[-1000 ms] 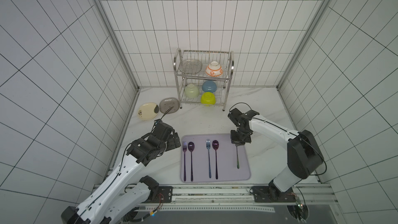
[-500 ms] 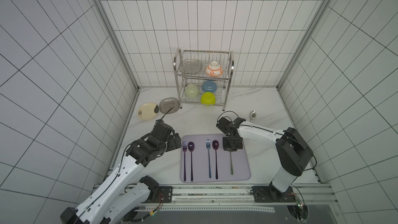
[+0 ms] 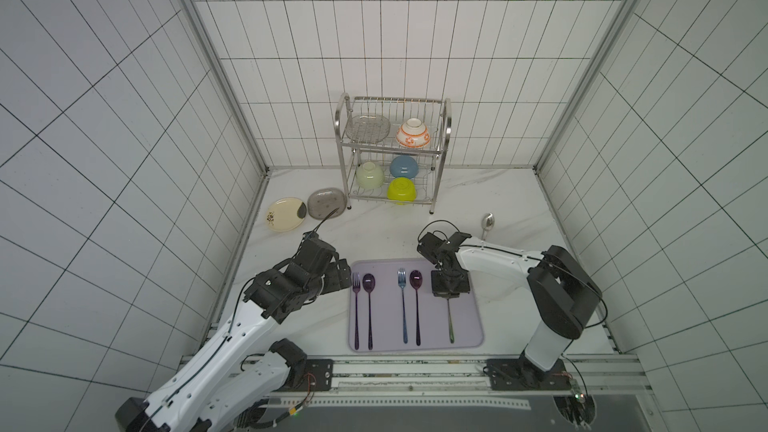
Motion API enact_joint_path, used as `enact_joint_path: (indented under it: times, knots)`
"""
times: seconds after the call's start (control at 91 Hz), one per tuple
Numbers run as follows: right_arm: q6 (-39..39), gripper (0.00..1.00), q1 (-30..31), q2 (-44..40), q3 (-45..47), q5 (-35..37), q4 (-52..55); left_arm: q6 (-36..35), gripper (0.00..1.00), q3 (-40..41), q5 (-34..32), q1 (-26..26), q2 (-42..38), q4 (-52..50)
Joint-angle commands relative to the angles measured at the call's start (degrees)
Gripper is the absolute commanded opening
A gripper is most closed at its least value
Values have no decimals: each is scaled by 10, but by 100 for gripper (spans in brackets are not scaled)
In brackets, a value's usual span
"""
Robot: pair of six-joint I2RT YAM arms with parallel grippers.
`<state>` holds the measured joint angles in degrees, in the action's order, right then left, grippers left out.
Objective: Set the spoon and fork side by side
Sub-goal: Place the fork on the tray, then pick up the spoon from the center of the board.
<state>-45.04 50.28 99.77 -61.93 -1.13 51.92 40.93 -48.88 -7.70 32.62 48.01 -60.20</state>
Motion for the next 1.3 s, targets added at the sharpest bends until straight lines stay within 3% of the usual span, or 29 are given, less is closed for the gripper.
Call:
enact_joint_path:
  times: [0.0, 0.231, 0.473, 0.714, 0.912, 1.055, 1.286]
  knots:
    - [0, 10, 4, 14, -5, 5, 11, 1, 98, 4, -13, 5, -7, 10]
    - [9, 29, 4, 10, -20, 10, 31, 6, 98, 4, -22, 11, -11, 8]
    - [39, 38, -10, -46, -70, 31, 80, 7, 98, 5, -27, 14, -10, 8]
    - [112, 47, -181, -92, -74, -3, 79, 7, 98, 6, -25, 13, 10, 18]
    - [173, 49, -339, -15, -127, -45, 43, 9, 98, -9, -18, 12, 47, 26]
    - [191, 49, -399, 62, -184, -63, 18, 12, 98, -25, 1, 11, 74, 25]
    - [213, 47, -417, 149, -240, -67, 12, 14, 98, -28, 12, 11, 101, 10]
